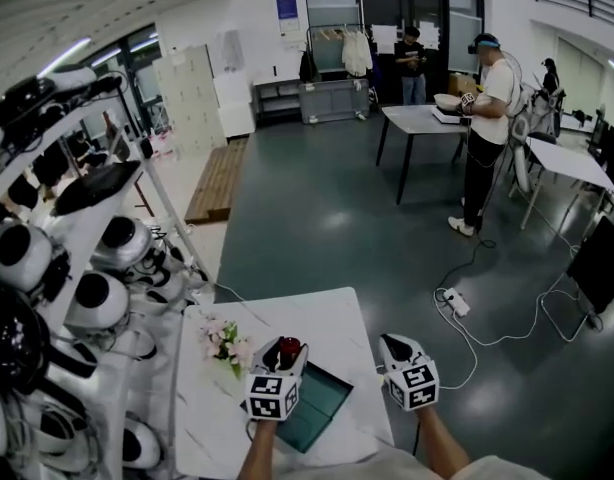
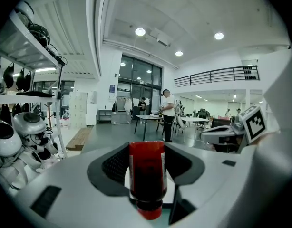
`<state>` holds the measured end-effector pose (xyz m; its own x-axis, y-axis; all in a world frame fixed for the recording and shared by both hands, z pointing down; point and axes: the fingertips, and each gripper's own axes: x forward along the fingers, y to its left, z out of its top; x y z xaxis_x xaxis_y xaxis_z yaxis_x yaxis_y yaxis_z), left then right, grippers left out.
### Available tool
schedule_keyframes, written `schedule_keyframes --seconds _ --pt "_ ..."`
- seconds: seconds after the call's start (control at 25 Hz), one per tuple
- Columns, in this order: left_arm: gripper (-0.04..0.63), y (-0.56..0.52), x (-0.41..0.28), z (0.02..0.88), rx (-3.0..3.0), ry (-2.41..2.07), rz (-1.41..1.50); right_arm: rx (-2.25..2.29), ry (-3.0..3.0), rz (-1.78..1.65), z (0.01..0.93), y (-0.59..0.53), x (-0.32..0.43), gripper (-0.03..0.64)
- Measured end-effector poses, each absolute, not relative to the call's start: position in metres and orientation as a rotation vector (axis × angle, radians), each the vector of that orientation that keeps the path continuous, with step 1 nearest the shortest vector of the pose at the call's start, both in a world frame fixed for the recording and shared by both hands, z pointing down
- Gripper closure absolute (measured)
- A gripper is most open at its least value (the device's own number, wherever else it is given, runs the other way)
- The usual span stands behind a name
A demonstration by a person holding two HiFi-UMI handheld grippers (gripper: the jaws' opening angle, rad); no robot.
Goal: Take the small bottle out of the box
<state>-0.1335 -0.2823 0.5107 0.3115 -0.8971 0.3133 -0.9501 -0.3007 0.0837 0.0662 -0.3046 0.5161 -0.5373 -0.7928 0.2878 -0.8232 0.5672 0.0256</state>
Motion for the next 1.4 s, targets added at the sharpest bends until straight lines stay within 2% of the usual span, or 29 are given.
schedule_keyframes --seconds 0.6,1.4 --pt "0.362 -0.291 -0.132 0.471 2.381 -1.717 0.236 1.389 -2.582 0.096 0.478 -0.312 0.066 0.597" --pt "0.362 -0.291 -0.131 0.487 2.351 -1.717 0.239 1.381 -2.561 0.117 0.492 -0.31 0.068 0.597"
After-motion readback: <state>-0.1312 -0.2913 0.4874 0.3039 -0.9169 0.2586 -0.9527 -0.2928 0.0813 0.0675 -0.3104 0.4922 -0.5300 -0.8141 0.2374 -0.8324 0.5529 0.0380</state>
